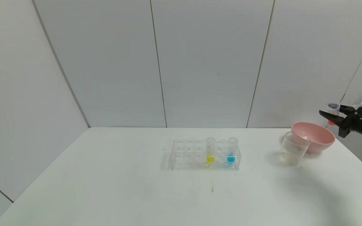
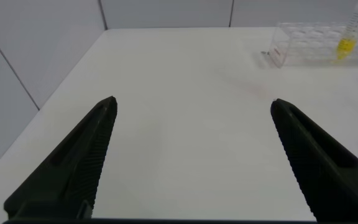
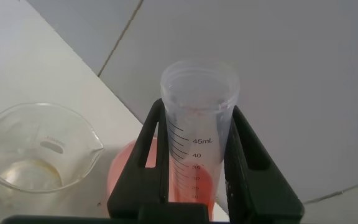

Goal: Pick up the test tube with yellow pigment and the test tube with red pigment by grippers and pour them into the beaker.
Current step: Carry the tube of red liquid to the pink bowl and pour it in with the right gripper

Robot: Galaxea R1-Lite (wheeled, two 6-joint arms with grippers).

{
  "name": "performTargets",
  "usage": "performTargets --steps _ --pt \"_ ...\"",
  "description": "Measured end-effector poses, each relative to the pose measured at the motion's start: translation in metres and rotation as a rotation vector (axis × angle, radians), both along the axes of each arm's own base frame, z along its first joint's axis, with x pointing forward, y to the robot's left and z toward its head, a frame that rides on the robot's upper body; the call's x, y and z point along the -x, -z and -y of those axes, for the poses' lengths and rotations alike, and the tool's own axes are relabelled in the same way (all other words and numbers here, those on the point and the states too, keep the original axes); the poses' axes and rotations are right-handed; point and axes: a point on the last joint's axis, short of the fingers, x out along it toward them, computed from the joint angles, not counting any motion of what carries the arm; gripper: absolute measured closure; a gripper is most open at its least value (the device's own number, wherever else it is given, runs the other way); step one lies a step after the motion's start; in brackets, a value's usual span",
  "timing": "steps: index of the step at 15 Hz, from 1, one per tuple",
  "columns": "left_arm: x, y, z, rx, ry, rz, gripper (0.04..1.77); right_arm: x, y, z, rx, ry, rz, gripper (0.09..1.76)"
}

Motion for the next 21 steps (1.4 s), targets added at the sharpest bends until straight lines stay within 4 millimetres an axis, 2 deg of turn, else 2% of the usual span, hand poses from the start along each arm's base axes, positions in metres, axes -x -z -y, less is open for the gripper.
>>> performTargets --steps 5,10,21 --pt "0.000 0.000 0.000 0.000 0.000 0.000 0.05 -0.011 0.014 -0.006 0.322 0.035 0.110 1.28" --pt "0.000 0.000 0.000 0.000 0.000 0.000 0.05 -0.017 0.020 -0.016 0.454 0.039 0.156 1.28" --pt "0.000 0.000 0.000 0.000 0.000 0.000 0.05 -0.015 0.023 -0.010 0.750 0.088 0.246 1.28"
